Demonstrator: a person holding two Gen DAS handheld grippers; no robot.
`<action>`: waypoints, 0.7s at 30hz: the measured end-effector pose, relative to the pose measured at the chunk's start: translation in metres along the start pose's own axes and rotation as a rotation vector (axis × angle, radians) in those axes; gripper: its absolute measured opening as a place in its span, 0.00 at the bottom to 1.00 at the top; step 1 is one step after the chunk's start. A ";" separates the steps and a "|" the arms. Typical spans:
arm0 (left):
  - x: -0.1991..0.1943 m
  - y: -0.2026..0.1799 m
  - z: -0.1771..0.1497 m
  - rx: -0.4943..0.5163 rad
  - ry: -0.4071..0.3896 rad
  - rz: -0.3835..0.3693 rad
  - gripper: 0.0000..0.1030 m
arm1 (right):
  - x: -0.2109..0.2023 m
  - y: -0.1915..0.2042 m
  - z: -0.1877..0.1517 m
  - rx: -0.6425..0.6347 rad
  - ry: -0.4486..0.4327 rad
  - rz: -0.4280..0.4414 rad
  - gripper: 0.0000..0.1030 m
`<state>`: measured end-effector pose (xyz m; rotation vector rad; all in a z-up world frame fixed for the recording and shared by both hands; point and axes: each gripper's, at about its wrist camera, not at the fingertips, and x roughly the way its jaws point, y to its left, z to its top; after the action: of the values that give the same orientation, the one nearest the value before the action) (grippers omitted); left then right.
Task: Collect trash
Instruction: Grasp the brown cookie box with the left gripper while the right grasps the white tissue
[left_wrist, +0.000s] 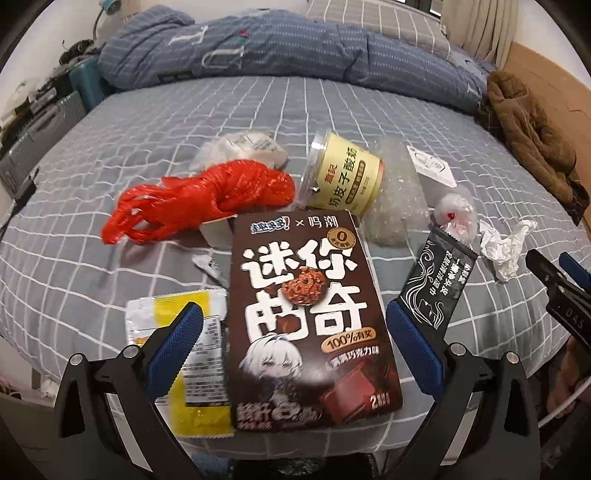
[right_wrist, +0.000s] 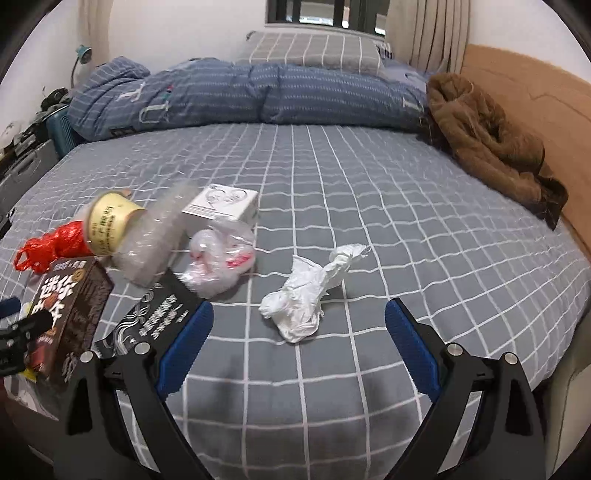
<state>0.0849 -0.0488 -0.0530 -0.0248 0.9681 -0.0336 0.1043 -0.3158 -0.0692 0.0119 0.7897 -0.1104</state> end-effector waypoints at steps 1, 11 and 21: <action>0.003 -0.001 0.001 -0.002 0.006 0.002 0.94 | 0.004 -0.002 0.000 0.006 0.004 0.002 0.88; 0.028 -0.014 0.004 0.003 0.035 0.044 0.94 | 0.041 -0.004 0.001 0.014 0.070 0.001 0.83; 0.041 -0.023 -0.002 0.032 0.027 0.138 0.89 | 0.060 -0.008 0.002 0.023 0.122 0.015 0.57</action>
<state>0.1059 -0.0730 -0.0868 0.0717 0.9945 0.0774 0.1468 -0.3294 -0.1104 0.0465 0.9098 -0.1055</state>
